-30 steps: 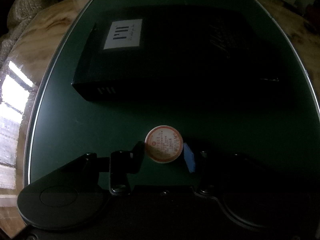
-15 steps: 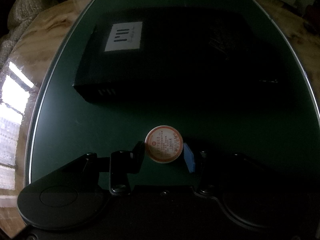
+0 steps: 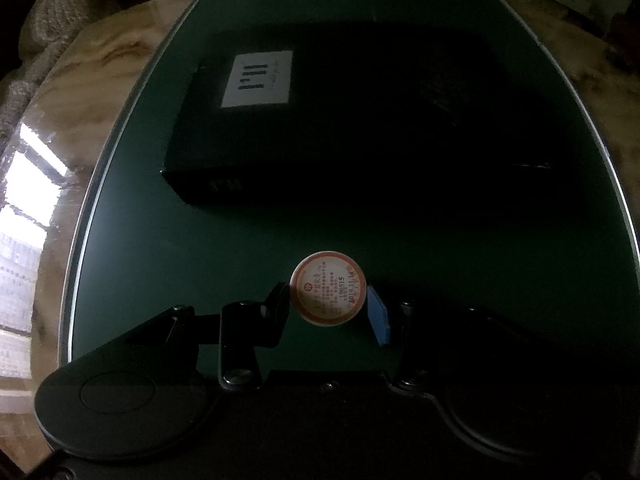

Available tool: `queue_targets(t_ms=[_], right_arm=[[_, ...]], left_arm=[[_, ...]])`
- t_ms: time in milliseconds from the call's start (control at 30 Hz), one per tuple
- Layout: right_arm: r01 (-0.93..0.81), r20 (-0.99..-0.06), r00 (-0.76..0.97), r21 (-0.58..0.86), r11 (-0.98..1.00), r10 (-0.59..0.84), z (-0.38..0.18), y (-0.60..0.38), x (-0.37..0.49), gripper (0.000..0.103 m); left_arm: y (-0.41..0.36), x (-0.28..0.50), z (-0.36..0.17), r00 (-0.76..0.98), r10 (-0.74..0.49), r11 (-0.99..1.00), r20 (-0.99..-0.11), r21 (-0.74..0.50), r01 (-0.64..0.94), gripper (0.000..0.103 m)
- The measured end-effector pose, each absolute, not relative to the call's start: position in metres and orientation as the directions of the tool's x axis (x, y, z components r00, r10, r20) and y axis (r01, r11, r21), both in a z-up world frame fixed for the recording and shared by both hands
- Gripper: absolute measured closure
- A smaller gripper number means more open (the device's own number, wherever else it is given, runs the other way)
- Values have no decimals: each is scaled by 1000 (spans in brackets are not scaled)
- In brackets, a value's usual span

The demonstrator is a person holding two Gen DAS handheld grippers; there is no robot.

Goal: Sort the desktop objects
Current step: 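Close the left gripper on the red-lidded container, then lift the red-lidded container with the left gripper toward the white paper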

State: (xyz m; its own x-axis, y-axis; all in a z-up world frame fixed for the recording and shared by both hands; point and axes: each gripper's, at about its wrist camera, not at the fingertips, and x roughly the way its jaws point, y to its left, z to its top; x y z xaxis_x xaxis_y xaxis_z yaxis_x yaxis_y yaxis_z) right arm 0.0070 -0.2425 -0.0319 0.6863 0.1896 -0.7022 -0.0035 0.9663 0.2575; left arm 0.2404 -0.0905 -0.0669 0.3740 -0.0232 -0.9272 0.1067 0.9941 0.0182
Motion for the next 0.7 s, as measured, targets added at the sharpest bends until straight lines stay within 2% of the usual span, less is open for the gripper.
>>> queue_targets(t_ms=[700], right_arm=[[-6, -681, 712, 241, 971, 173, -17, -236, -2, 0]], left_arm=[[-82, 205, -15, 409, -34, 993, -912, 17, 120, 62]])
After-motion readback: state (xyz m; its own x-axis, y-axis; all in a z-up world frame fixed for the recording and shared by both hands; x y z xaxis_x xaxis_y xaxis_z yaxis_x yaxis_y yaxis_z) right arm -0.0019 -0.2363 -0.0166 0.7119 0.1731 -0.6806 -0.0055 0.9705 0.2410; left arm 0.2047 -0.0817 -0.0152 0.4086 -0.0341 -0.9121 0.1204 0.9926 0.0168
